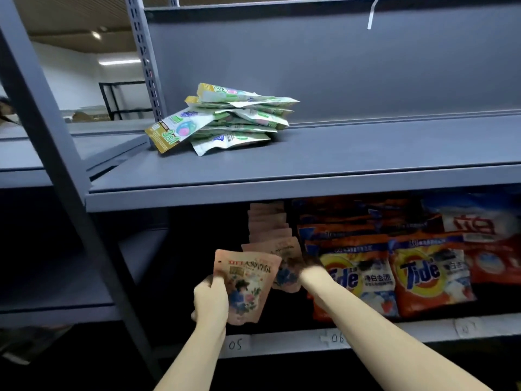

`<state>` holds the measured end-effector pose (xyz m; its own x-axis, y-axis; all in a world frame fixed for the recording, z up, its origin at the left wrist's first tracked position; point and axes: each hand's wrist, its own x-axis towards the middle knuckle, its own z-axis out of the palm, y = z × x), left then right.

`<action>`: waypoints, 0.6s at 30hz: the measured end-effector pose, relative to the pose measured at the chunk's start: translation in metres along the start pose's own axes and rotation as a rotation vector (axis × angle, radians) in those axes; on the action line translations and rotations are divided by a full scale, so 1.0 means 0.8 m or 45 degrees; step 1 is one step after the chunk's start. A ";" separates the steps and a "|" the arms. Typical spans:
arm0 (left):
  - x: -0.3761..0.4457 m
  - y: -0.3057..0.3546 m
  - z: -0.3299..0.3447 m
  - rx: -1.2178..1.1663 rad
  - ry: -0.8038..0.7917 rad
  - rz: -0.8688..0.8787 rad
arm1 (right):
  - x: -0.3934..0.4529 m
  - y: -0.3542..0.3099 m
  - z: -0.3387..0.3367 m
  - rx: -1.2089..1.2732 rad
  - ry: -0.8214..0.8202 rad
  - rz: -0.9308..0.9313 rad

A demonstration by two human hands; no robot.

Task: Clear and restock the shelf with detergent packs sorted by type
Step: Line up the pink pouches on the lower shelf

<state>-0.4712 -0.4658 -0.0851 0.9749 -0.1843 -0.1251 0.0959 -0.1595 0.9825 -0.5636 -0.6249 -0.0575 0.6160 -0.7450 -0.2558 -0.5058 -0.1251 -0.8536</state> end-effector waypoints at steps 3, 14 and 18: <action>0.009 -0.005 0.016 -0.136 -0.037 -0.028 | 0.029 0.012 0.012 0.162 0.002 0.066; 0.043 -0.054 0.075 -0.006 -0.242 -0.126 | 0.059 0.049 0.043 0.402 -0.063 -0.045; 0.043 -0.059 0.084 -0.141 -0.258 -0.187 | 0.061 0.051 0.038 0.283 0.032 -0.043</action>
<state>-0.4555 -0.5299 -0.1447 0.8899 -0.3588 -0.2816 0.2657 -0.0940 0.9595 -0.5356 -0.6459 -0.1184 0.6138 -0.7592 -0.2165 -0.3382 -0.0050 -0.9411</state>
